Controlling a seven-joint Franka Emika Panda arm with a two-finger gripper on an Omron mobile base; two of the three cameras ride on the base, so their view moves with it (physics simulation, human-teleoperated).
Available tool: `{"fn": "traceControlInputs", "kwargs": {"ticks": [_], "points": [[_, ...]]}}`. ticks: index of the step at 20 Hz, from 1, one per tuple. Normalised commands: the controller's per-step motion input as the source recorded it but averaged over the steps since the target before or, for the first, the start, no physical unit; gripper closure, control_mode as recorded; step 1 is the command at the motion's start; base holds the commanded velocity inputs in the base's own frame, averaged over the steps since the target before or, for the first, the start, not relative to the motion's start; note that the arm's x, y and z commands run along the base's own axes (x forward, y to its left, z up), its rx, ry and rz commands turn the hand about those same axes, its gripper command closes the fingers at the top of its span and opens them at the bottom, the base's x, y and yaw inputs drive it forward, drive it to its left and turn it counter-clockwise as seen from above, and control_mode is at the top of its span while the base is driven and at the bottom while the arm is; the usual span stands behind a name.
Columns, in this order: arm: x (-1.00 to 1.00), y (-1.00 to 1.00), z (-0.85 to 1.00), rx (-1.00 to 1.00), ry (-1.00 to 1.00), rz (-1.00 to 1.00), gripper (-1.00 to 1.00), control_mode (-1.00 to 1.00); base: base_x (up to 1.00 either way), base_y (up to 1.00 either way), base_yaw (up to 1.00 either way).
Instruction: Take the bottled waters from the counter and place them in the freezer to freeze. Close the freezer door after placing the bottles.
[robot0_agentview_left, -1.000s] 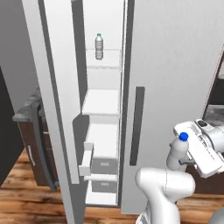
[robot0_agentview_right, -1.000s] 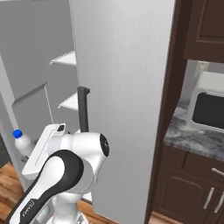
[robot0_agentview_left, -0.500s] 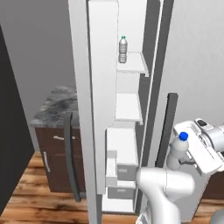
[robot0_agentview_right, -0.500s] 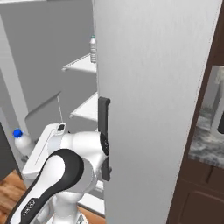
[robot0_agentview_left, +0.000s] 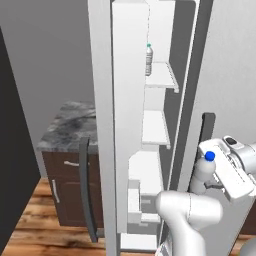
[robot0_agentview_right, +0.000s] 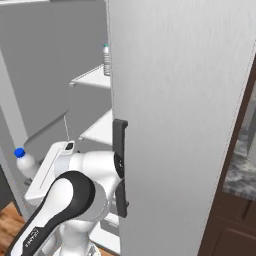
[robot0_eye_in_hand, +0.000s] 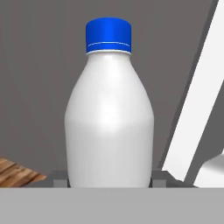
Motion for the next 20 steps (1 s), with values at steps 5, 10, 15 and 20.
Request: {"fn": "traceControlInputs", "kwargs": {"ticks": [5,10,15,20], "points": [[0.0,0.0,0.0,0.0,0.0,0.0,1.0,1.0,0.46,0.01,0.0],[0.0,0.0,0.0,0.0,0.0,0.0,1.0,1.0,0.25,0.32,0.0],[0.0,0.0,0.0,0.0,0.0,0.0,1.0,1.0,0.17,0.44,0.0],[0.0,0.0,0.0,0.0,0.0,0.0,1.0,1.0,0.15,0.2,0.0]]}}
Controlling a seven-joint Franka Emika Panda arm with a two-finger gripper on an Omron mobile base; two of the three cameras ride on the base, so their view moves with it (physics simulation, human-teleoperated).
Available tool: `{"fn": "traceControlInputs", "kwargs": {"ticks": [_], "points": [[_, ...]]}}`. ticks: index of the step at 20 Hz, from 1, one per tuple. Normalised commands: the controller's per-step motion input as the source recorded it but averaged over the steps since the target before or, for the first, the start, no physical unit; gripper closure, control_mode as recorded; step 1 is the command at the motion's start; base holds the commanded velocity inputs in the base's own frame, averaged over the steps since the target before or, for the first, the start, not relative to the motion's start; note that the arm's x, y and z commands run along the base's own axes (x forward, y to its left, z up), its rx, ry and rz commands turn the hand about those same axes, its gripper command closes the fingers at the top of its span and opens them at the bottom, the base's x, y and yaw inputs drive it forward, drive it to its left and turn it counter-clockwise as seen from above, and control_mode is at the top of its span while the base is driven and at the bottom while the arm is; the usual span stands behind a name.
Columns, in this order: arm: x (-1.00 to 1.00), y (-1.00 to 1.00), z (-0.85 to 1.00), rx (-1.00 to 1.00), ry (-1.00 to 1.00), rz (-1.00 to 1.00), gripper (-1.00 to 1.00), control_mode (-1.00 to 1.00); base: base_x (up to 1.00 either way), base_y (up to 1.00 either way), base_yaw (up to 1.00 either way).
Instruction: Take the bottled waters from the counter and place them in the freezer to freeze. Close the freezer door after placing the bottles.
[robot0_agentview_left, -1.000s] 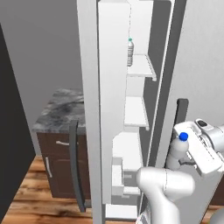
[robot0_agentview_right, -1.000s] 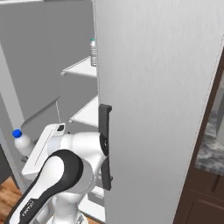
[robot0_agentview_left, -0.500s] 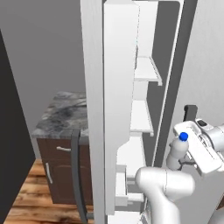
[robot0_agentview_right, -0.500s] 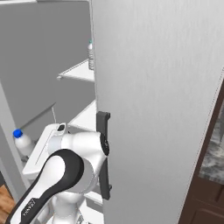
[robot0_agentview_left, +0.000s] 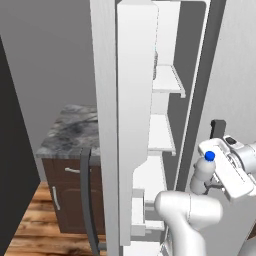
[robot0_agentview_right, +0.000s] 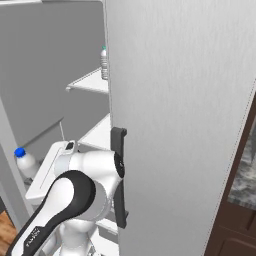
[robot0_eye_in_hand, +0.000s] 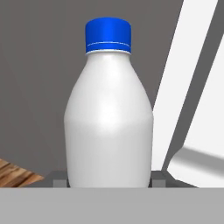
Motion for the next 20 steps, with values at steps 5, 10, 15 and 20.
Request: {"fn": "traceControlInputs", "kwargs": {"ticks": [5,10,15,20], "points": [[0.01,0.02,0.0,0.0,0.0,0.0,1.0,-1.0,0.11,0.11,0.0],[0.01,0.06,-0.02,0.0,0.0,-0.12,1.0,-1.0,0.0,0.0,0.0],[0.06,0.21,-0.16,0.0,0.0,-0.39,1.0,-1.0,0.0,0.0,0.0],[0.0,0.22,-0.26,0.05,0.0,-0.65,1.0,-1.0,0.0,0.0,0.0]]}}
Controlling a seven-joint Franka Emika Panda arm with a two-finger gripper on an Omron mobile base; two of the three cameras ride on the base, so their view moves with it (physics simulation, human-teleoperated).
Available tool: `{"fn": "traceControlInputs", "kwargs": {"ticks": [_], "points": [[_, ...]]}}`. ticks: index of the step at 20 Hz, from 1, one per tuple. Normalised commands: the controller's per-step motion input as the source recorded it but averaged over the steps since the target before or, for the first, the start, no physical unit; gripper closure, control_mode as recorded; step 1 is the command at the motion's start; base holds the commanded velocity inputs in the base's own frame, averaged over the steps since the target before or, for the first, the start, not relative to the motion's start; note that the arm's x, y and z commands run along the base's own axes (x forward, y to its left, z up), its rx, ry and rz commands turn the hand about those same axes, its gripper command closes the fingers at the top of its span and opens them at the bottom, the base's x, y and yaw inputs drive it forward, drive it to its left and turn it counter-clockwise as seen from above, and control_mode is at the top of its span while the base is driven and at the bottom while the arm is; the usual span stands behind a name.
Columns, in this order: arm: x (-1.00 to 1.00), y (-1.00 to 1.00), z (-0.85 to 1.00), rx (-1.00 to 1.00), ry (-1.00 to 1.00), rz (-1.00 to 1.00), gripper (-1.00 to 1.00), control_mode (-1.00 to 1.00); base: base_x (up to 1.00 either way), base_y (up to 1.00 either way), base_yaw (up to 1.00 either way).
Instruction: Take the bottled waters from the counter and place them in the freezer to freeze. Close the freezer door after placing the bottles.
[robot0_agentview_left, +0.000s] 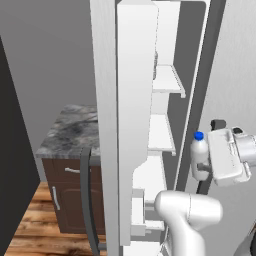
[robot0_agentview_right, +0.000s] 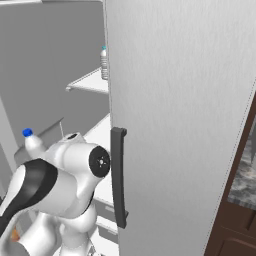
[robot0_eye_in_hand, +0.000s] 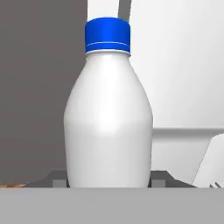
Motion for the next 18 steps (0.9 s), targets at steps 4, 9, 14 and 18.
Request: {"fn": "traceControlInputs", "kwargs": {"ticks": [4,9,14,18], "points": [[-0.07,0.01,-0.47,0.11,0.0,-0.82,1.0,-1.0,0.0,0.0,0.0],[-0.05,0.11,-0.48,0.15,0.0,-0.81,1.0,-1.0,0.0,0.0,0.0],[0.26,0.62,-0.29,0.04,-0.02,-0.57,1.0,-1.0,0.0,0.0,0.0],[0.25,0.52,0.05,0.01,-0.17,-0.39,1.0,-1.0,0.0,0.0,0.0]]}}
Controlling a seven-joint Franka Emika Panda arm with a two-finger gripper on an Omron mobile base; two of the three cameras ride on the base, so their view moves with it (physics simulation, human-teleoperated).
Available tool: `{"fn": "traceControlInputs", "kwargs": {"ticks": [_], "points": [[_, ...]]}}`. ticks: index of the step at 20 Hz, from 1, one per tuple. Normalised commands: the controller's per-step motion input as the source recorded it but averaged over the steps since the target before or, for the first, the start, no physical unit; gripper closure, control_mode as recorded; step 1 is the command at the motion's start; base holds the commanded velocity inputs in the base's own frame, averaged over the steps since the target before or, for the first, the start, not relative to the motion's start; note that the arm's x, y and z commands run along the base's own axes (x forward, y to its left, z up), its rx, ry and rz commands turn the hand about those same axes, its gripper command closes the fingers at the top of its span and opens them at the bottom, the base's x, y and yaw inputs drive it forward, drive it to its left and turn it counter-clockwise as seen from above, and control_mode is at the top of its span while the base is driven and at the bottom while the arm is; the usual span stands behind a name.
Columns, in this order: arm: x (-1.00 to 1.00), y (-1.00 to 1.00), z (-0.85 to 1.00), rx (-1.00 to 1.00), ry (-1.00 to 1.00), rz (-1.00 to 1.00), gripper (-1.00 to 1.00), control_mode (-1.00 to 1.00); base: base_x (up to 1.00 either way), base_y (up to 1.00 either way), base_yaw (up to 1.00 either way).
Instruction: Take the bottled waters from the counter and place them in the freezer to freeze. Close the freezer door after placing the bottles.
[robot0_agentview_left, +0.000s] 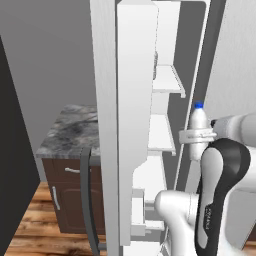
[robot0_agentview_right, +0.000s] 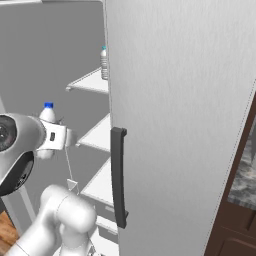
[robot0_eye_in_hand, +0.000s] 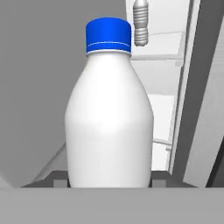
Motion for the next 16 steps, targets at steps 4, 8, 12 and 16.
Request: {"fn": "traceControlInputs", "kwargs": {"ticks": [4,8,12,16], "points": [[0.07,0.05,0.07,0.1,-0.03,-0.21,1.0,-1.0,0.0,0.0,0.0],[0.14,-0.03,0.0,0.06,-0.06,-0.06,1.0,-1.0,0.0,0.0,0.0],[0.18,0.0,0.0,-0.22,-0.31,0.0,1.0,-1.0,0.0,0.0,0.0],[0.36,-0.05,0.03,-0.27,-0.17,-0.01,1.0,-1.0,0.0,0.0,0.0]]}}
